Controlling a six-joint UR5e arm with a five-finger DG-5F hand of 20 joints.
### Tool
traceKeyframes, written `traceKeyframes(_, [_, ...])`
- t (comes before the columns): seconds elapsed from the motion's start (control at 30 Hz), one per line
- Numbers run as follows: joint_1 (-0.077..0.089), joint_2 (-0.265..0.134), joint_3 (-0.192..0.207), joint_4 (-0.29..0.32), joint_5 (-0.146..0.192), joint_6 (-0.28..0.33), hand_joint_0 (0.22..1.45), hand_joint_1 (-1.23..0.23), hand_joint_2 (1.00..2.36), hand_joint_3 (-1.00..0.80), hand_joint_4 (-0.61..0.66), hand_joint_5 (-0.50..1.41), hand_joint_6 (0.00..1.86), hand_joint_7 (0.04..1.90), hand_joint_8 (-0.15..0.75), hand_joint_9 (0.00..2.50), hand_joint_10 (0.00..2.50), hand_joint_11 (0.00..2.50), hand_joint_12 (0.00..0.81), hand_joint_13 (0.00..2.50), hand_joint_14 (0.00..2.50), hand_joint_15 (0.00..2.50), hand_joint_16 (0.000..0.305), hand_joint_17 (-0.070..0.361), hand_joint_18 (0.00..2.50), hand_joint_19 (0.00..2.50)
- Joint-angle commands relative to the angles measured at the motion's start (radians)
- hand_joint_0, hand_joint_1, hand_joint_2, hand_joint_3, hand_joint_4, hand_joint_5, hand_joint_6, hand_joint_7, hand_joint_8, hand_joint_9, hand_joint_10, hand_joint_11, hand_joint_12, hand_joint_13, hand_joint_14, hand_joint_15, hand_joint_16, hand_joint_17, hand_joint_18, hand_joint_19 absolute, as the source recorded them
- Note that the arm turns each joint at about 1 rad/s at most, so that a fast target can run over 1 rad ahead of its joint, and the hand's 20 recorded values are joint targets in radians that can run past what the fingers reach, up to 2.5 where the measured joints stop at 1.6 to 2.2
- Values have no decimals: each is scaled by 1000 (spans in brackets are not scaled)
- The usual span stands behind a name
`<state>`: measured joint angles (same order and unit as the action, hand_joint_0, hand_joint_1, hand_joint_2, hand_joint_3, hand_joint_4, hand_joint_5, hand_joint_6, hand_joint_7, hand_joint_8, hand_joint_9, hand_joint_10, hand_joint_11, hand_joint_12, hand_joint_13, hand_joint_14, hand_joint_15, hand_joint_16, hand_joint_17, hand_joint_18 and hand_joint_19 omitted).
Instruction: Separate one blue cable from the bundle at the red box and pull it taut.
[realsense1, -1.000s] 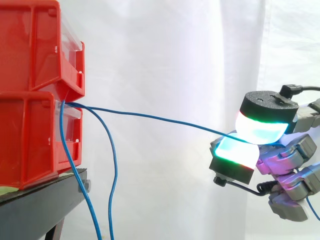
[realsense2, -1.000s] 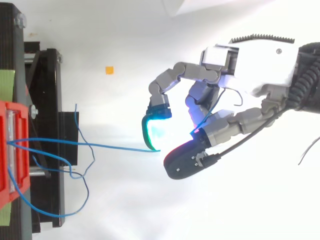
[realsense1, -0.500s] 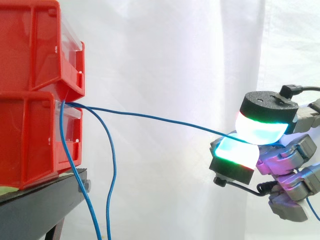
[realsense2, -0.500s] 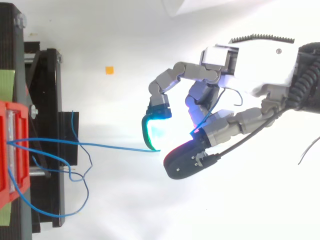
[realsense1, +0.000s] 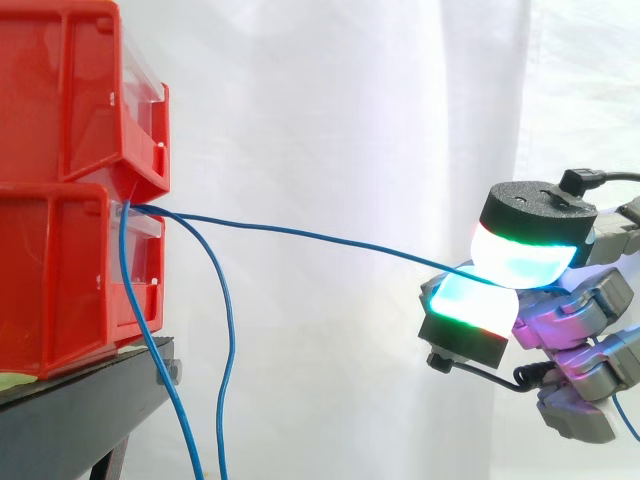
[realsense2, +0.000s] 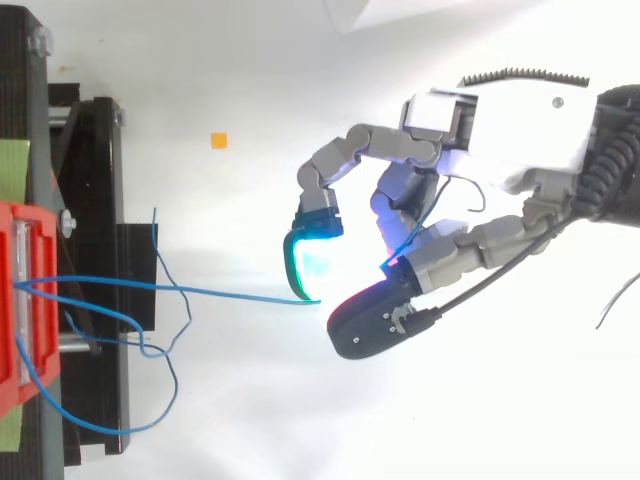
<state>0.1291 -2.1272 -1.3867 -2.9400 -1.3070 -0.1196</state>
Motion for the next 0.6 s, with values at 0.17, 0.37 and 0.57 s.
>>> traceKeyframes(0.17, [1, 0, 0, -1, 0, 0, 743, -815, 1018, -68, -111, -141, 955, 1338, 349, 1144, 1120, 1728, 400, 1494, 131, 1702, 60, 134, 1071, 954])
traceKeyframes(0.37, [1, 1, 0, 1, 0, 0, 743, -816, 1018, -69, -112, -141, 956, 1333, 349, 1145, 1119, 1731, 409, 1493, 136, 1705, 60, 135, 1074, 953])
traceKeyframes(0.57, [1, 1, 0, 1, 0, 0, 743, -816, 1017, -73, -108, -142, 955, 1334, 351, 1145, 1120, 1749, 404, 1494, 135, 1701, 60, 135, 1078, 952])
